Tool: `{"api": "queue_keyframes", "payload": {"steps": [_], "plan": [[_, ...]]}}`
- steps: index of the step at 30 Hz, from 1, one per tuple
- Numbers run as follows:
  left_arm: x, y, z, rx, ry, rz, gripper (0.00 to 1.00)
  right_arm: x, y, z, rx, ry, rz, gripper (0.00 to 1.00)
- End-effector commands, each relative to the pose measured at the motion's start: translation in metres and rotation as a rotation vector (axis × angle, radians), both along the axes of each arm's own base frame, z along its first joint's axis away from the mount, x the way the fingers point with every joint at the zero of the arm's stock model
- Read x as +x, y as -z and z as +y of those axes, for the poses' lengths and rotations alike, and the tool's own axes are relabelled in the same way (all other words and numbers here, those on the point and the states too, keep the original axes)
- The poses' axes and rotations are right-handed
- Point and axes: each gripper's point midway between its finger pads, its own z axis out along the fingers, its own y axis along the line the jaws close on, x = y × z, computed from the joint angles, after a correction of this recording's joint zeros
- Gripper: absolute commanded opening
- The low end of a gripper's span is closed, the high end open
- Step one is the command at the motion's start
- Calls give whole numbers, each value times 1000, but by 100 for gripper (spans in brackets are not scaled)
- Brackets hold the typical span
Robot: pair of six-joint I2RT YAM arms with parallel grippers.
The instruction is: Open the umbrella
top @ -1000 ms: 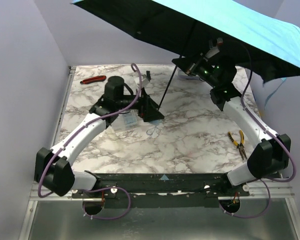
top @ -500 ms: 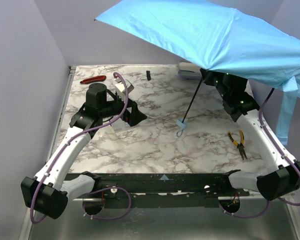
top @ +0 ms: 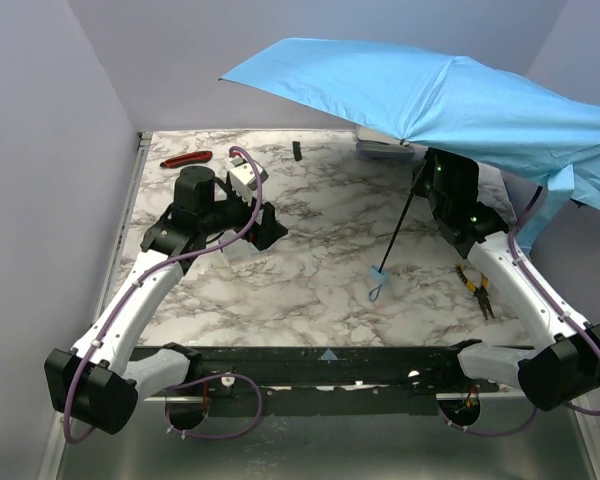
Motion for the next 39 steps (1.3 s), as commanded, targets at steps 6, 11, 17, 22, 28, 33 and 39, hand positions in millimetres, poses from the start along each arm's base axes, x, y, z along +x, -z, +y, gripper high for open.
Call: {"api": "queue_keyframes", "payload": {"steps": [6,11,17,22,28,33,39], "plan": [[17,6,19,56,-92,-29,98,4,4,-42,-80,219,-51,0],[20,8,31,68,-131,-31,98,3,25,-18,-96,62,10,36],[0,-2,39,51,-78,-47,98,-5,30,1,-99,-77,2,75],[-65,21,41,154,187,-133,98,-15,34,17,-67,-181,-12,84],[-93,72,76,345,149,-154,98,-41,61,33,-29,-308,38,93],[-92,67,93,347,-14,-187,98,-78,71,47,-21,-465,8,100],[-86,57,116,347,-186,-191,98,-115,72,47,-76,-582,-24,100]]}}
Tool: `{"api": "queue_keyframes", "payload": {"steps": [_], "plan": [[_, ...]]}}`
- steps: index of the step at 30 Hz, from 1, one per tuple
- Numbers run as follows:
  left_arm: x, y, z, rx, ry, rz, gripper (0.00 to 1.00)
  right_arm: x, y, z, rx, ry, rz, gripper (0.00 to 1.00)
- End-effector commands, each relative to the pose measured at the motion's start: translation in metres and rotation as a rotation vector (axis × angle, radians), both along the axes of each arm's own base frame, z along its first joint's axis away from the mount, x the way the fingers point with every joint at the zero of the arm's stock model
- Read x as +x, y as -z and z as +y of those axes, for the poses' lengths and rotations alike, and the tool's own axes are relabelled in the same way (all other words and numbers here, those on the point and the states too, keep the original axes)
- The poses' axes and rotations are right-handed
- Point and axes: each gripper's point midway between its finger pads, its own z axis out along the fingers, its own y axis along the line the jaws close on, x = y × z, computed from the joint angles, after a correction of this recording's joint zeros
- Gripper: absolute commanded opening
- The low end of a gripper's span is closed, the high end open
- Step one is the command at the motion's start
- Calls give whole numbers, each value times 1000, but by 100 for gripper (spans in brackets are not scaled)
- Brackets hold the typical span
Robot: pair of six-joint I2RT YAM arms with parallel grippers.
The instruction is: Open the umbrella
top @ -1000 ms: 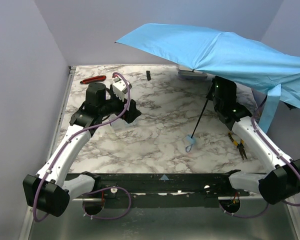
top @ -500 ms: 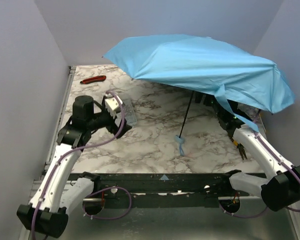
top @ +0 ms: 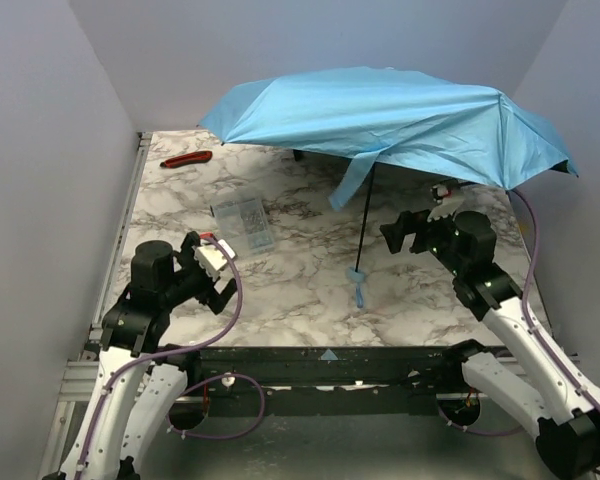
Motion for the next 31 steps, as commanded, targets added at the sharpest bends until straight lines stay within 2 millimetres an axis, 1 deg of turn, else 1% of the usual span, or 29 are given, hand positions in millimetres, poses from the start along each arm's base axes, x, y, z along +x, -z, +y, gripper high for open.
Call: {"api": "queue_keyframes", "payload": {"steps": [1,3,7,8,11,15,18,20,24,26,28,31], "plan": [[10,-10,24,-3,-184,-32,98,-28,1,6,-52,-138,-45,100],[13,-16,30,-17,-242,-50,98,-35,1,1,-90,-143,-73,100],[16,-26,44,-40,-345,-31,98,-45,-8,-14,-185,-134,-134,100],[17,-26,49,-36,-375,-19,98,-48,-9,-19,-214,-127,-148,100],[20,-37,66,-18,-474,-17,98,-54,-14,-35,-301,-95,-189,100],[21,-41,91,35,-627,22,98,-66,-21,-55,-421,-65,-242,100],[17,-39,105,73,-703,34,98,-72,-34,-80,-474,46,-260,100],[15,-35,112,105,-717,16,98,-77,-39,-89,-514,62,-257,100],[12,-20,119,158,-720,-13,98,-87,-46,-96,-543,64,-270,100],[10,-15,123,173,-728,-24,98,-90,-47,-99,-548,74,-271,100],[9,-13,126,180,-742,-30,98,-91,-51,-101,-550,82,-283,100],[7,-15,129,185,-756,-45,98,-94,-55,-101,-568,67,-296,100]]}}
